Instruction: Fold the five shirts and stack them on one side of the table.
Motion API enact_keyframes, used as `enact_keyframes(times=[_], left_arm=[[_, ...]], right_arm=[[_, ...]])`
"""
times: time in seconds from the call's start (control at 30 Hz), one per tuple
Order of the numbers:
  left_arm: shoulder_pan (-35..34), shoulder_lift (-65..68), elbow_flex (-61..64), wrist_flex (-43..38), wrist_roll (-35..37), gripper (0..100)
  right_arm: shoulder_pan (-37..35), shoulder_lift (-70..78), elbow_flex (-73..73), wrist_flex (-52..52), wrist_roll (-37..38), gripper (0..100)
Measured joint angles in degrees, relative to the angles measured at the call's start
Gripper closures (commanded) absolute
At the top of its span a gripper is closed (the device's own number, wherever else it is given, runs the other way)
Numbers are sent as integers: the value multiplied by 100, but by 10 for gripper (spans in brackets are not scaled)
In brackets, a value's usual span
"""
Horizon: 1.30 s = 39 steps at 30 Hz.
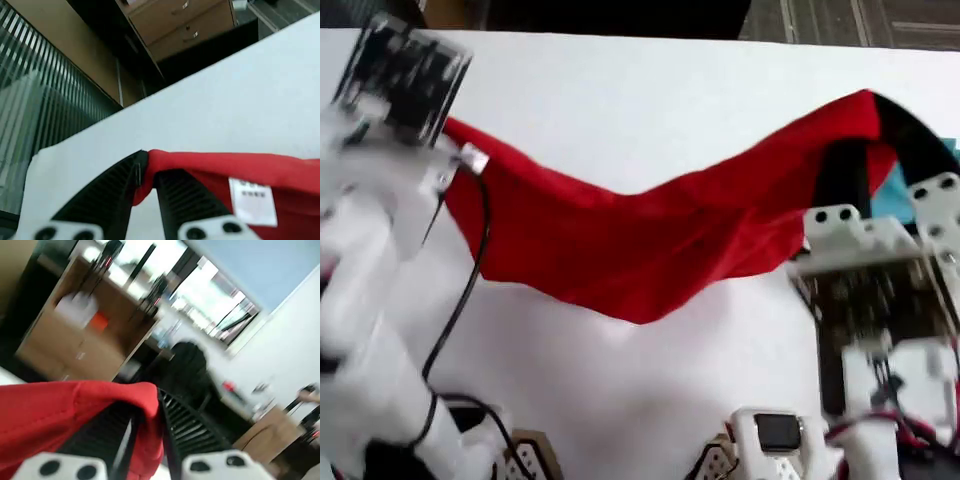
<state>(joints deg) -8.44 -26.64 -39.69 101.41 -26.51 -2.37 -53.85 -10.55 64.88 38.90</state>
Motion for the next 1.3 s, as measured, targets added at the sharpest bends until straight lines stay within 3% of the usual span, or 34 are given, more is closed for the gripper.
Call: enact_keyframes(times=[0.4,0.9,1.3], left_arm=[[-1029,-677,-26,0,-237,975],[-1073,-1354,-62,-413,-273,975],[-1073,-2154,-123,-422,-273,975]], right_arm=[[325,-123,0,-527,1248,978],[466,-985,-88,-1354,1846,978],[475,-1530,-105,-1398,2242,978]])
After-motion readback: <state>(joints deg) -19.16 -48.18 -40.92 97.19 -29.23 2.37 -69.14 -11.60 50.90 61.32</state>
